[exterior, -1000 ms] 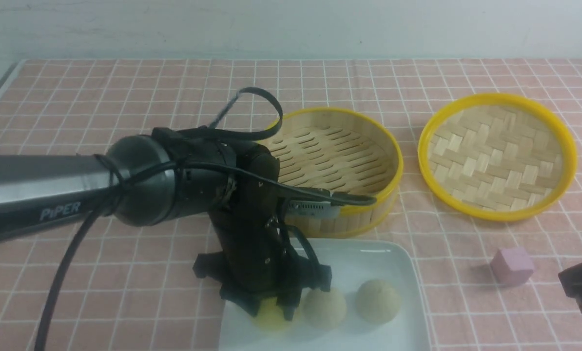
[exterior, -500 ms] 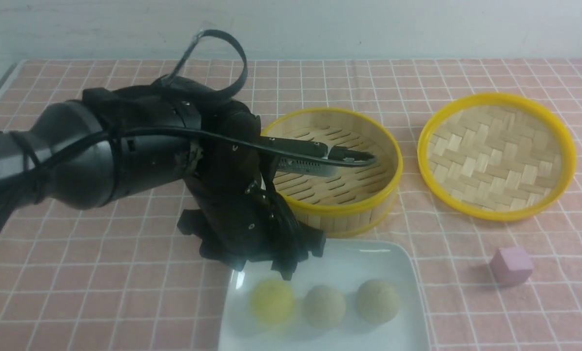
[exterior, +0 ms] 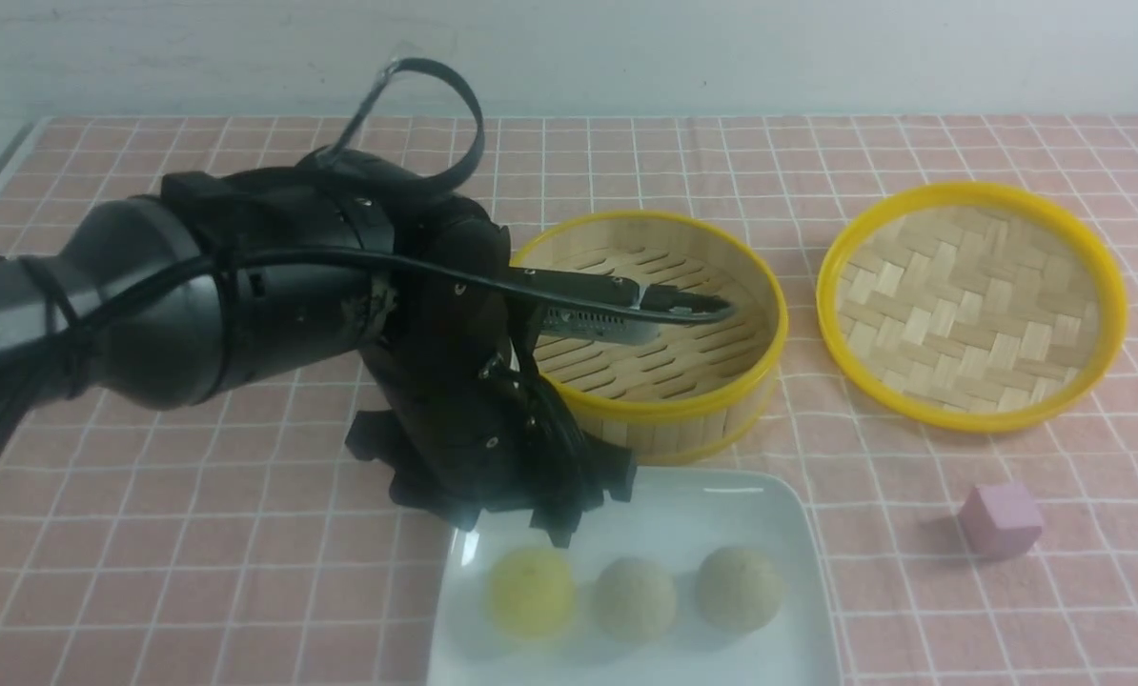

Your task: Put the steamed buns into the plate on the pink tablecloth.

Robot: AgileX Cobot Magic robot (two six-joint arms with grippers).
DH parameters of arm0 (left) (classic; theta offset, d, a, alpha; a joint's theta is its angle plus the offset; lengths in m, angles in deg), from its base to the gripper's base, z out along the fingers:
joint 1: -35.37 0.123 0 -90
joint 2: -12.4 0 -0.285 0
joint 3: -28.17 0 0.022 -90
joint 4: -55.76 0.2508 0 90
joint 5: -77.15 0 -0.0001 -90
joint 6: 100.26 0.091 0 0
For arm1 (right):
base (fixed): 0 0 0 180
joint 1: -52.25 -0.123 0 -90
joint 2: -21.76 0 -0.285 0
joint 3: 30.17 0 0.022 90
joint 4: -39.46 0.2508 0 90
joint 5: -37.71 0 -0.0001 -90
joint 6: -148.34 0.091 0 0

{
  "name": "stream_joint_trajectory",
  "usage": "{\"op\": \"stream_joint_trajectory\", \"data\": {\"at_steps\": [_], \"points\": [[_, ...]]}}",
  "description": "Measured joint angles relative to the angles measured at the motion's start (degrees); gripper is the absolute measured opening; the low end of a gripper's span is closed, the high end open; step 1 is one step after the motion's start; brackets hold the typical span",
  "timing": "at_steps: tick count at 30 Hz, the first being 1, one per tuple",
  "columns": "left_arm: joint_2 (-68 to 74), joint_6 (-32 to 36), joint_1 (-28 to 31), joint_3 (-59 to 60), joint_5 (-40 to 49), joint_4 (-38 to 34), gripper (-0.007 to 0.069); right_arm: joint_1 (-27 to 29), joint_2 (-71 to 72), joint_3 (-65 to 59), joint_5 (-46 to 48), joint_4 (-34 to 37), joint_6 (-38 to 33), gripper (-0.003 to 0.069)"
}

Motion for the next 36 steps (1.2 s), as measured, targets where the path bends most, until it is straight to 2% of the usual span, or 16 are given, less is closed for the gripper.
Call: {"op": "stream_joint_trajectory", "data": {"at_steps": [4, 7, 10, 11, 12, 15, 28, 36], "points": [[0.00, 0.00, 0.00, 0.00, 0.31, 0.00, 0.0442, 0.00, 0.00, -2.43, -5.67, 0.00, 0.00, -0.0011], [0.00, 0.00, 0.00, 0.00, 0.76, 0.52, 0.0350, 0.00, 0.00, -3.47, -6.80, 0.00, -0.02, -0.0010], [0.00, 0.00, 0.00, 0.00, 1.73, 2.44, 0.0222, 0.00, 0.00, -4.45, -6.80, 0.07, -0.02, -0.0010], [0.00, 0.00, 0.00, 0.00, 1.92, 3.16, 0.0202, 0.00, 0.00, -4.56, -6.80, 0.07, -0.02, -0.0010], [0.00, 0.00, 0.00, 0.00, 2.94, 5.12, 0.0120, 0.00, 0.00, -4.80, -6.69, 0.07, -0.02, -0.0008], [0.00, 0.00, 0.00, 0.00, 4.63, 7.66, 0.0020, 0.00, 0.00, -5.17, -6.69, 0.18, -0.02, -0.0003], [-0.02, 0.00, 0.00, 0.00, 6.68, 9.29, -0.0001, 1.35, 1.55, -7.88, -7.12, -0.42, -0.19, 0.0009], [-0.27, 0.00, 0.00, 0.00, 6.67, 10.33, 0.0001, 12.21, 9.90, -21.83, -8.20, -3.97, -0.19, 0.0019]]}}
